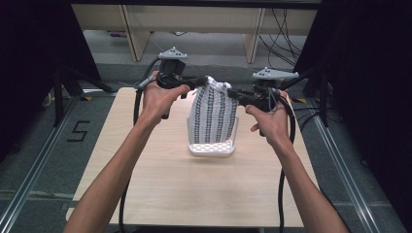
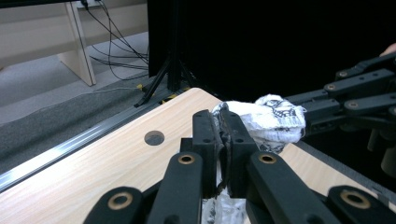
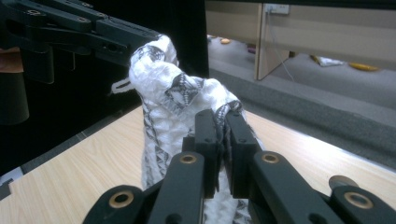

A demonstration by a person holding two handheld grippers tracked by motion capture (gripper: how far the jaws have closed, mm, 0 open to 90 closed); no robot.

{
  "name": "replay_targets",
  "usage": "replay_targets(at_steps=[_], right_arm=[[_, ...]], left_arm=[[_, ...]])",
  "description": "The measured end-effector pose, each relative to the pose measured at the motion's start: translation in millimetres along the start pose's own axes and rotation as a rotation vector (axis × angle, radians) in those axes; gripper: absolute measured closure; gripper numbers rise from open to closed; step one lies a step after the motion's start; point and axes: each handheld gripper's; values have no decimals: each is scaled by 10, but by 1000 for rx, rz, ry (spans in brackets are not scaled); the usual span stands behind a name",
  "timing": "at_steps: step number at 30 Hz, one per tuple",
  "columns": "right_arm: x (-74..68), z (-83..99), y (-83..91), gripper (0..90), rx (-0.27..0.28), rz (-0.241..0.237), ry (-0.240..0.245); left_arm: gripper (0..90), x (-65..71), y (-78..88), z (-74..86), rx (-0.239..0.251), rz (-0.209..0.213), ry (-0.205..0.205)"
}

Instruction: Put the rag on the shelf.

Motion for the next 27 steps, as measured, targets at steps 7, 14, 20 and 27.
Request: replay_targets(at_steps=[7, 14, 20, 27], right_arm=[[153, 20, -170, 856, -26, 21, -48], [283, 84, -358, 850, -42, 12, -104], [389, 156, -485, 843, -76, 32, -131], [419, 204, -597, 838, -118, 40, -155]], left_arm=[[858, -176, -177, 20, 2, -18, 69], [856, -301, -290, 51, 4, -21, 107], [855, -471, -409, 147, -8, -33, 171], [853, -625, -481, 254, -33, -53, 201]])
Point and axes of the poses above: each handheld gripper's, and its own axes: y roughly backward along the jaws, z roughly out of its underside, x roughly to its right, and after that the axes turned 10 degrees about y, right-handed
